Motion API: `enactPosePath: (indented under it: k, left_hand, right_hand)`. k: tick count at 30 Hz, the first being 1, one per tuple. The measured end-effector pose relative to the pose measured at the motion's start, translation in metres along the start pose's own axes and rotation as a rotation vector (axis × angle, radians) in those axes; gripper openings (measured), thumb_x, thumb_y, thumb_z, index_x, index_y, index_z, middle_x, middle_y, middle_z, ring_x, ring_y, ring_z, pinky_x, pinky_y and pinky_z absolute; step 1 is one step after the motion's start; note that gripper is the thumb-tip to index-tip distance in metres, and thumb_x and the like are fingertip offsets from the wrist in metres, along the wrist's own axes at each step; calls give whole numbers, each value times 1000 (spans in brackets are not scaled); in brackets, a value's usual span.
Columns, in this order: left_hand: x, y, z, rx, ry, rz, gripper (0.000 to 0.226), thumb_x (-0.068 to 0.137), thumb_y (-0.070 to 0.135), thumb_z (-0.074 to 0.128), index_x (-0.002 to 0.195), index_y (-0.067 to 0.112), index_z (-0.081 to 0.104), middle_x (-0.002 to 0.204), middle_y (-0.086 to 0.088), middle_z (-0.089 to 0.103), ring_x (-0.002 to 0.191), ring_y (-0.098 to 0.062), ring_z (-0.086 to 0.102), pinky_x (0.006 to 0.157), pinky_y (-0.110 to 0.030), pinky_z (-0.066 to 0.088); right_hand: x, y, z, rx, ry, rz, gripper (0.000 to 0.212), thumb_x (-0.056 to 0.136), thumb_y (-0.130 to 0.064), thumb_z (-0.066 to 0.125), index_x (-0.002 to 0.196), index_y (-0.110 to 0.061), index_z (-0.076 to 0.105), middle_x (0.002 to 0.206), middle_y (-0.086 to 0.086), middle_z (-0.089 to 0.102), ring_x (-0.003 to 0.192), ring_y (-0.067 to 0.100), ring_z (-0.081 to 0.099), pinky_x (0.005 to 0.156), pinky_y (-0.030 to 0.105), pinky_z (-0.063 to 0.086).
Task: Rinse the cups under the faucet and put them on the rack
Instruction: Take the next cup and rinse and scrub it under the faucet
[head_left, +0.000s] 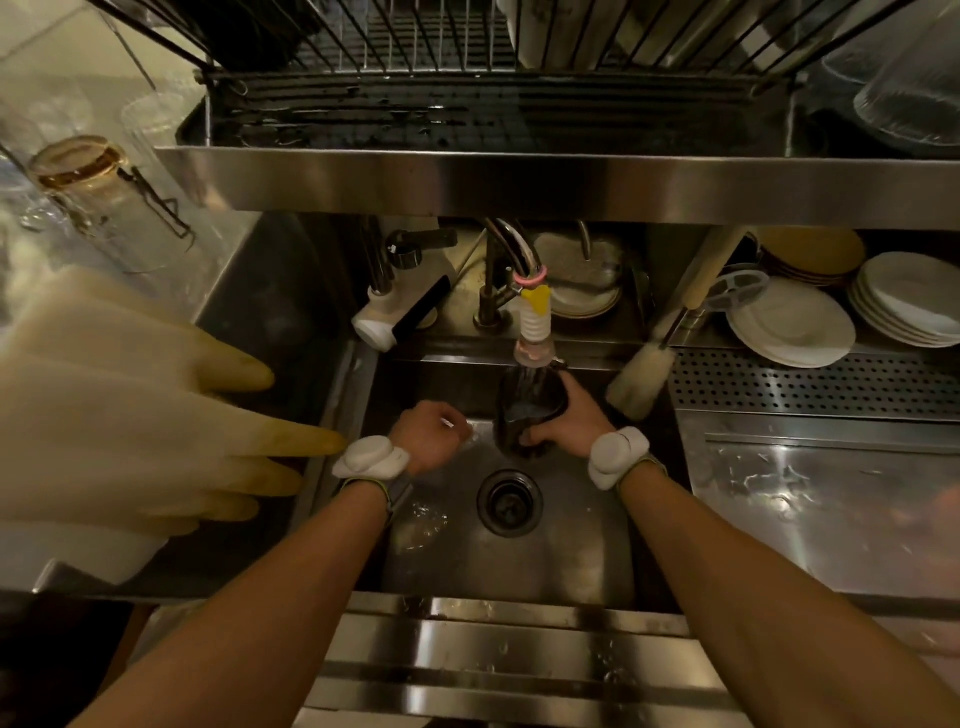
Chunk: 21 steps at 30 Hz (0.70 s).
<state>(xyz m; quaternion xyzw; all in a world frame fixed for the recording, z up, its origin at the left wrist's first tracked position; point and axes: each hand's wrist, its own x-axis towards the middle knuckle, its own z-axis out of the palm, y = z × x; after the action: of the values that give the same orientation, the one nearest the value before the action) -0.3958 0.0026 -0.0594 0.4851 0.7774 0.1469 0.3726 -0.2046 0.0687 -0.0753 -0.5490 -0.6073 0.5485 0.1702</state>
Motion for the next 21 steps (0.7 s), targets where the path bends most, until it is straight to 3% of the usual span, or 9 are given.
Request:
enactPosePath:
  k: [5,10,15,21]
  left_hand:
    - [3,3,0,5,3,11,18,87,28,63,100,19,71,111,-6,70,108,-22,63,91,-27,48]
    - [1,0,-1,-7,1,1,15,86,25,64,97,19,72,107,-7,71,106,-22,64,91,-28,48]
    - [1,-4,-1,-5,6,-13,17,86,28,63,99,20,71,108,-7,71,106,-22,64,92,-28,48]
    - [0,-4,8,20,26,-27,20,86,31,61,100,21,72,110,-7,70,109,-24,63,91,-28,48]
  right_hand:
    - [2,-5,11,23,-47,-42,94,56,6,83,137,-10,38,129,7,55,119,21,52,87,25,47]
    - [7,-4,6,72,6,-46,92,55,5,83,134,-12,40,126,6,57,118,24,53,99,43,47]
    - [9,-1,19,149,-1,-79,91,54,5,84,132,-15,41,124,1,57,118,20,53,98,36,45]
    - [2,5,32,81,20,-131,93,57,-4,87,134,-20,40,122,-6,53,118,16,50,98,30,42]
